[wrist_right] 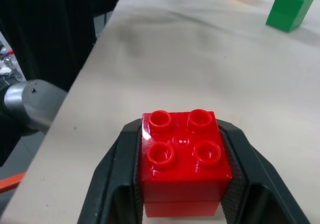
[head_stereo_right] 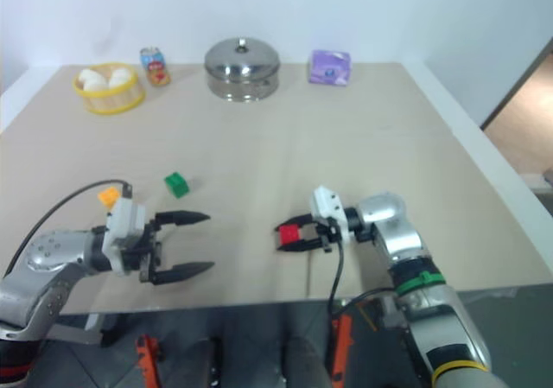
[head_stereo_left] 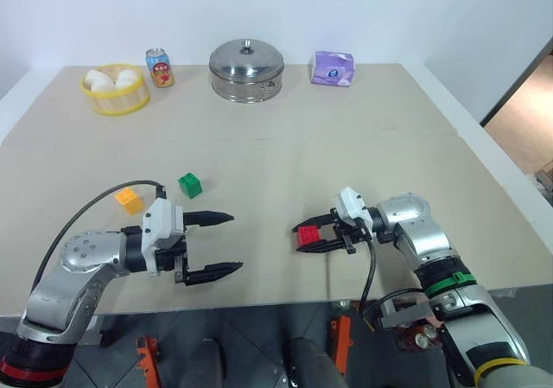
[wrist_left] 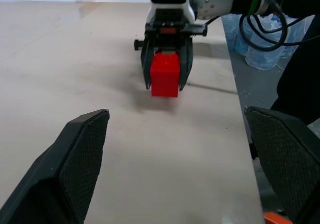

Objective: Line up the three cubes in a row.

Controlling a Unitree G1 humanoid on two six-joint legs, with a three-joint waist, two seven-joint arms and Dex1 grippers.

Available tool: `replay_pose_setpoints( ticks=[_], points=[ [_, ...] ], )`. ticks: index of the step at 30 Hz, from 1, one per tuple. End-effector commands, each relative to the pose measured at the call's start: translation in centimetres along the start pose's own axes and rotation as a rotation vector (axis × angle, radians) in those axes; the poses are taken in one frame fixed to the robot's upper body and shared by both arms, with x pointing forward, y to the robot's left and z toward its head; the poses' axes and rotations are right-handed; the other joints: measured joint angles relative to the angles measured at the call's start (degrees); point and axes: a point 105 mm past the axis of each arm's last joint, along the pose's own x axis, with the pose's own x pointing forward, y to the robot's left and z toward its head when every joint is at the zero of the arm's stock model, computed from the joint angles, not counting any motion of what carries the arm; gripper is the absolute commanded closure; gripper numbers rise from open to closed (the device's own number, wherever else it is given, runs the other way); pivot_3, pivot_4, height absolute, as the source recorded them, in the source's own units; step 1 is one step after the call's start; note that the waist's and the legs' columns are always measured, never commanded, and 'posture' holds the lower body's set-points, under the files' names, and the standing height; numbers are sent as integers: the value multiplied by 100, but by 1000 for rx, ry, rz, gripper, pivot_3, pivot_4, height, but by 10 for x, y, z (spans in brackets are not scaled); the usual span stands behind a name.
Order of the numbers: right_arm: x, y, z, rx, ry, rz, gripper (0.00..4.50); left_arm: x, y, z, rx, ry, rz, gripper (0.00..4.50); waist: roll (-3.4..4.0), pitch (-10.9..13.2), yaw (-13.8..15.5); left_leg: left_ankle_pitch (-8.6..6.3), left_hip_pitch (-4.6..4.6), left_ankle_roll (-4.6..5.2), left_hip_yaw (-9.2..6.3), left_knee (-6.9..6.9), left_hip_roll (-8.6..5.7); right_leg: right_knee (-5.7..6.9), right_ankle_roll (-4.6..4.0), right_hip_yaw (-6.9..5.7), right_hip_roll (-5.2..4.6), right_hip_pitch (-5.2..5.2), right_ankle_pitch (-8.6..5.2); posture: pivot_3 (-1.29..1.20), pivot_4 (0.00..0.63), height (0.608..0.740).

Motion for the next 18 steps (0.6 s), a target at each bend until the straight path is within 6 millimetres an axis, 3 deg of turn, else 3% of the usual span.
replay_pose_setpoints(
  ticks=[1, 6, 8, 14, 18],
  points=[
    [0, 3, 4, -58, 9, 72, 3206, -4, -2, 10, 40, -9, 9, 0, 0, 0, 0, 0, 0, 0, 0, 0, 0, 0, 0, 0, 0, 0, 0, 0, 150, 739],
    [4, 6, -2, -60, 24, 100, 3206, -6, 0, 14, 37, -9, 37, 0, 0, 0, 0, 0, 3, 0, 0, 1, 0, 2, -1, 1, 0, 1, 1, 0, 150, 739],
    [5, 7, -3, -61, 31, 111, 2150, -6, 0, 15, 34, -11, 41, 0, 0, 0, 0, 0, 4, 0, 1, 1, 0, 2, -1, 2, 0, 2, 1, 0, 150, 739],
    [5, 7, 0, -61, 17, 120, 85, -7, 0, 15, 30, -7, 47, 0, 0, 0, 0, 0, 5, 0, 0, 1, 0, 3, -1, 1, 0, 2, 1, 0, 150, 739],
    [2, 6, 13, -63, -21, 117, 35, -8, 1, 15, 29, -1, 47, 0, 0, 0, 0, 0, 5, 0, 0, 1, 0, 3, -1, 2, 0, 2, 1, 0, 150, 739]
  ],
)
